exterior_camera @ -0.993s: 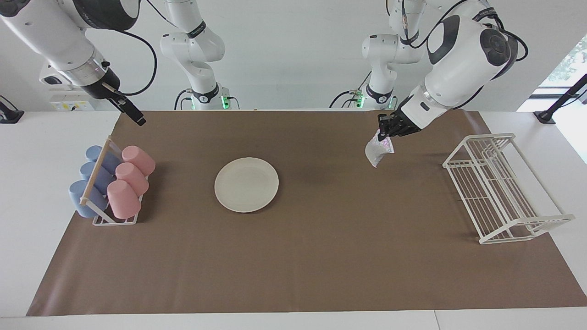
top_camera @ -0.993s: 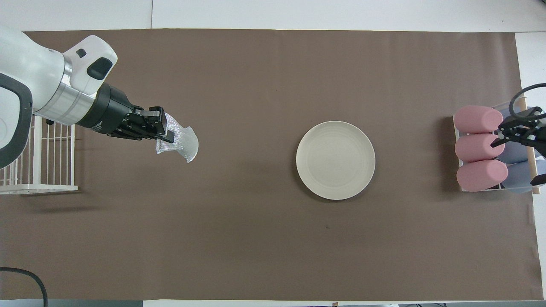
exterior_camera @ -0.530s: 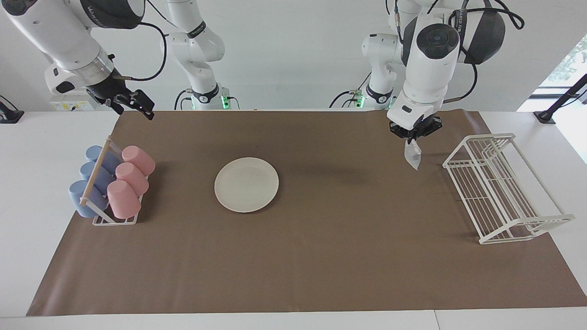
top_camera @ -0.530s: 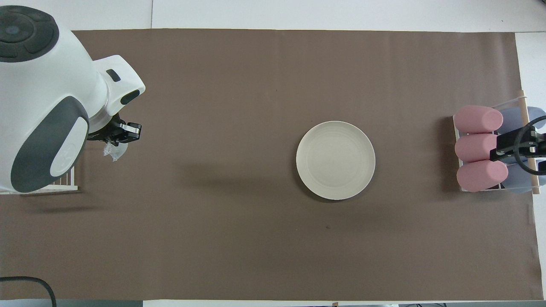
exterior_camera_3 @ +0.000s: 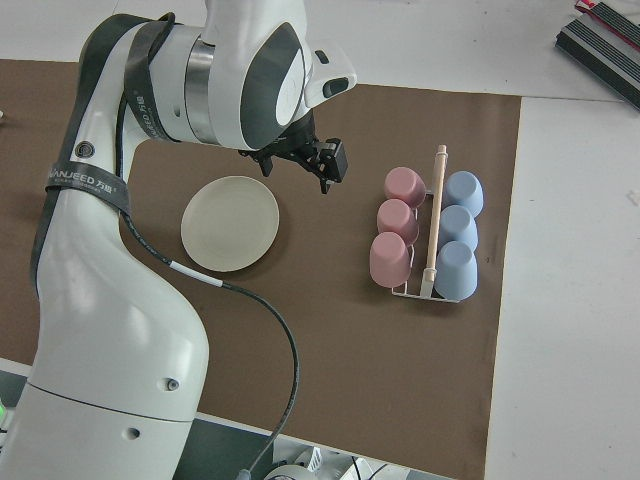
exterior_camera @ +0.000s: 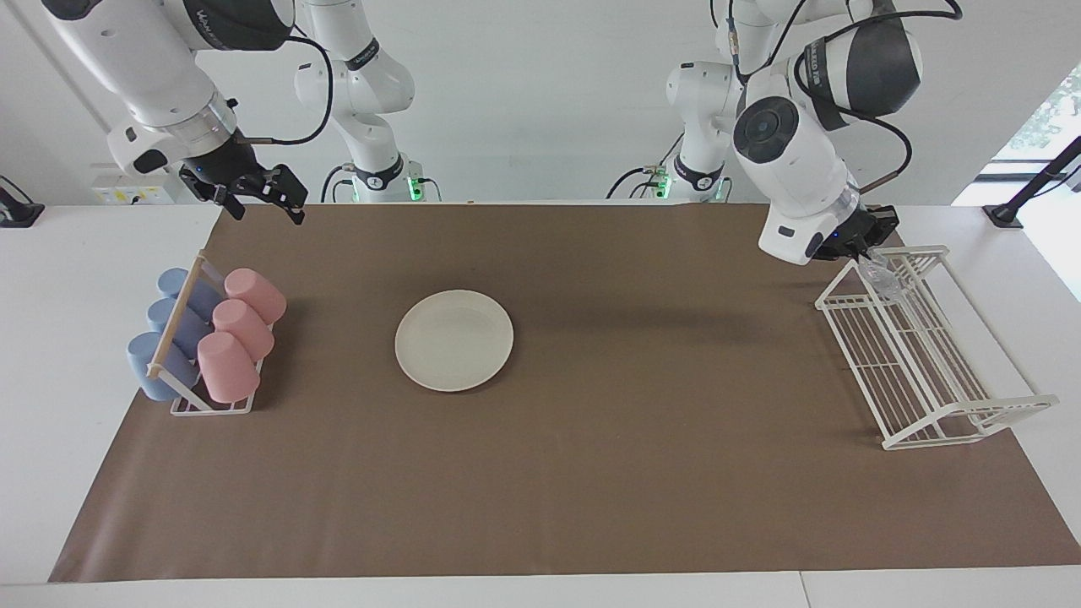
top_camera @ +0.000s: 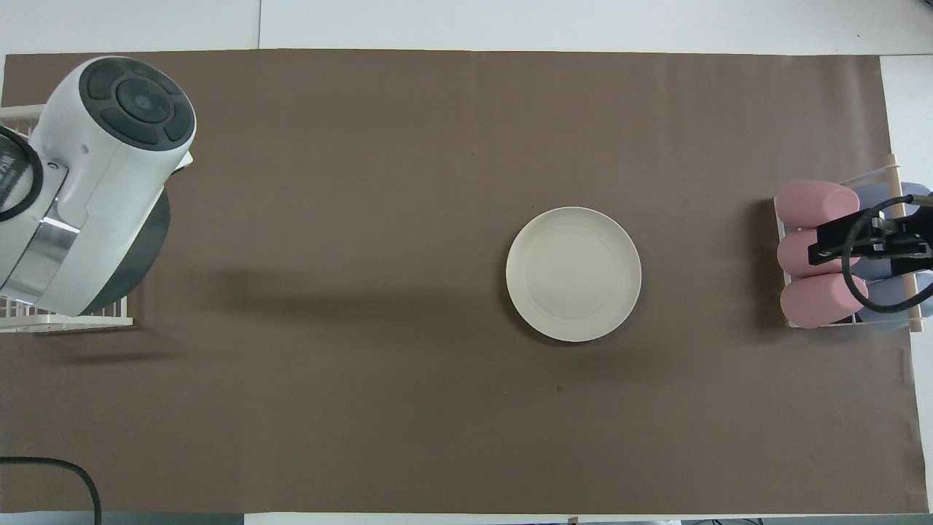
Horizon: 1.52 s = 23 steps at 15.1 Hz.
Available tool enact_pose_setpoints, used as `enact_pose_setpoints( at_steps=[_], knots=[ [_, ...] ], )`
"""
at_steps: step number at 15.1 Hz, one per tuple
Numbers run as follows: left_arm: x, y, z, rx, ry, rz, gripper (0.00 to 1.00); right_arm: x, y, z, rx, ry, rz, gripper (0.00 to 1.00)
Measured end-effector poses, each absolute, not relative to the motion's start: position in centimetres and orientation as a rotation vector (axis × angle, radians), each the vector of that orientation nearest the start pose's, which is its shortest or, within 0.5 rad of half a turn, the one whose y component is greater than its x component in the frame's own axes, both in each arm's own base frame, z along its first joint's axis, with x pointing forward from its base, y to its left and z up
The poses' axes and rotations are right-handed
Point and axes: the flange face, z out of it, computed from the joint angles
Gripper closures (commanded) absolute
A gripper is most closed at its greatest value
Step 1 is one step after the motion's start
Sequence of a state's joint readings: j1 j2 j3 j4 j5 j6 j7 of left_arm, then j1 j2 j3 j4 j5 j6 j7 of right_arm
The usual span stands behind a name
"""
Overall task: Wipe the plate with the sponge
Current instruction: 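Lower the scrubber into the wire basket and open the left gripper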
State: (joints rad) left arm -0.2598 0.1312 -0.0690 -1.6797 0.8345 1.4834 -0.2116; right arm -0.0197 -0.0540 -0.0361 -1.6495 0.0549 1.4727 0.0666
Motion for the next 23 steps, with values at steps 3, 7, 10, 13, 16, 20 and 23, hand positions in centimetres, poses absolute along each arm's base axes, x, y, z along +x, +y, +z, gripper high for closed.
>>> enact_pose_setpoints(
  at_steps=[3, 7, 10, 13, 16, 20, 23],
  knots=[
    [58.3, -6.2, 49.4, -2.107, 0.249, 0.096, 1.00, 52.5, -3.0, 61.1, -3.074, 0.008, 0.176, 0.00],
    [59.3, -3.2, 45.0, -1.962, 0.321, 0.134, 1.00, 53.4, -2.6, 60.9, -3.082, -0.100, 0.178, 0.00],
    [60.0, -2.6, 43.1, -1.970, 0.323, 0.116, 1.00, 54.6, -2.7, 61.5, -3.086, -0.101, 0.165, 0.00],
    [60.3, -2.4, 42.2, -1.995, 0.325, 0.074, 1.00, 54.5, -4.9, 62.0, -3.084, -0.070, 0.162, 0.00],
    [60.0, -2.5, 40.9, -2.010, 0.313, 0.053, 1.00, 54.4, -5.3, 62.2, -3.082, -0.114, 0.154, 0.00],
    [59.5, -3.1, 39.1, -2.046, 0.307, 0.017, 1.00, 54.1, -5.2, 62.4, -3.075, -0.159, 0.172, 0.00],
    [59.4, -3.2, 39.0, -2.059, 0.302, 0.016, 0.00, 53.8, -4.7, 62.7, -3.072, -0.186, 0.174, 0.00]
  ],
)
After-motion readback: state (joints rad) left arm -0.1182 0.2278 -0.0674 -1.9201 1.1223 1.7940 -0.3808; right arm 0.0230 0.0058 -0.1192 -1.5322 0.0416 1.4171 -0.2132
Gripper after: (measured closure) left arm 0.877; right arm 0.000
